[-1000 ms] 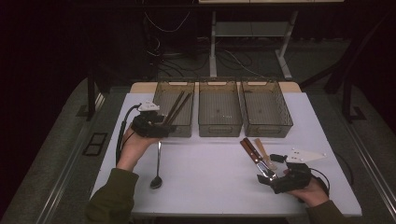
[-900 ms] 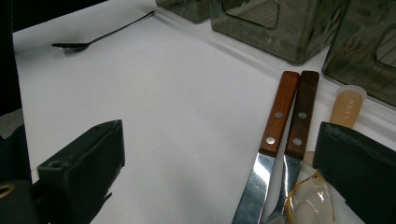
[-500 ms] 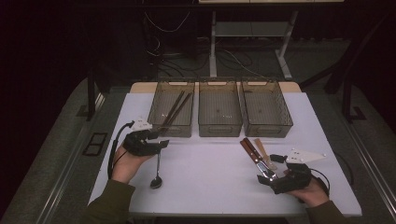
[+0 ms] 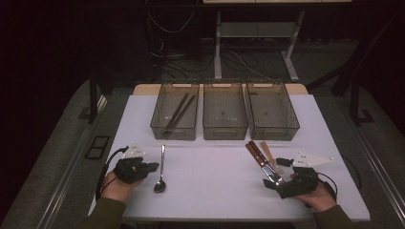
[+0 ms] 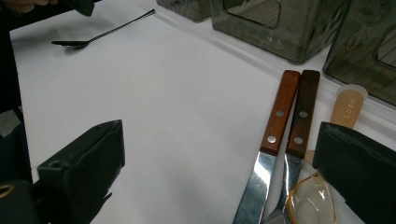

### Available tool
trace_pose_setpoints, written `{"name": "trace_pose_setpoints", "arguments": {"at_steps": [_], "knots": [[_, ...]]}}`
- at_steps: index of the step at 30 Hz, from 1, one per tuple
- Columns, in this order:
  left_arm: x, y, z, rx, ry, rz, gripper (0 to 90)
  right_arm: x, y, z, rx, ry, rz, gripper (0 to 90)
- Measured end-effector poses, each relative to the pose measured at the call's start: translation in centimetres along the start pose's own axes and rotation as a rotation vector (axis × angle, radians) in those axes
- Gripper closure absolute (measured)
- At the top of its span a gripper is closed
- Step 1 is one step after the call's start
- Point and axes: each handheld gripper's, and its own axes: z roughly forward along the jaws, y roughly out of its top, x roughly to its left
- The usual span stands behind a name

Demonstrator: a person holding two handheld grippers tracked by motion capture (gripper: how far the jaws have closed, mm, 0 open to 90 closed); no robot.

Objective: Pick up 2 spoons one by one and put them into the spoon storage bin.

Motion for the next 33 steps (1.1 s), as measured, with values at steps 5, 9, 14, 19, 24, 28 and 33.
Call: {"name": "trace_pose_setpoints", "arguments": {"at_steps": [5,9,14,19,24,28,33], "knots": [[-0.6,-1.8,0.0,0.043,-0.025,0.003,89.0,0.0,0.0,0.0,0.002,-0.002,-0.001,2.4],[-1.1,-2.6,-0.3,0.056,-0.028,0.009,89.0,0.0,0.0,0.0,0.001,-0.005,-0.003,2.4],[-1.7,-3.2,-0.5,0.063,-0.037,0.008,89.0,0.1,0.0,0.1,0.003,-0.007,-0.007,2.4],[-1.9,-3.6,-0.7,0.07,-0.037,0.002,89.0,0.2,0.0,0.1,0.005,-0.008,-0.004,2.4],[-2.1,-3.6,-0.7,0.078,-0.04,0.011,89.0,0.2,0.0,0.1,0.003,-0.008,-0.009,2.4],[-2.3,-3.5,-0.5,0.075,-0.049,0.013,89.0,0.2,0.0,0.1,0.004,-0.008,-0.006,2.4],[-2.5,-3.2,-0.3,0.09,-0.062,0.032,89.0,0.2,0.0,0.1,0.004,-0.008,-0.011,2.4]]}}
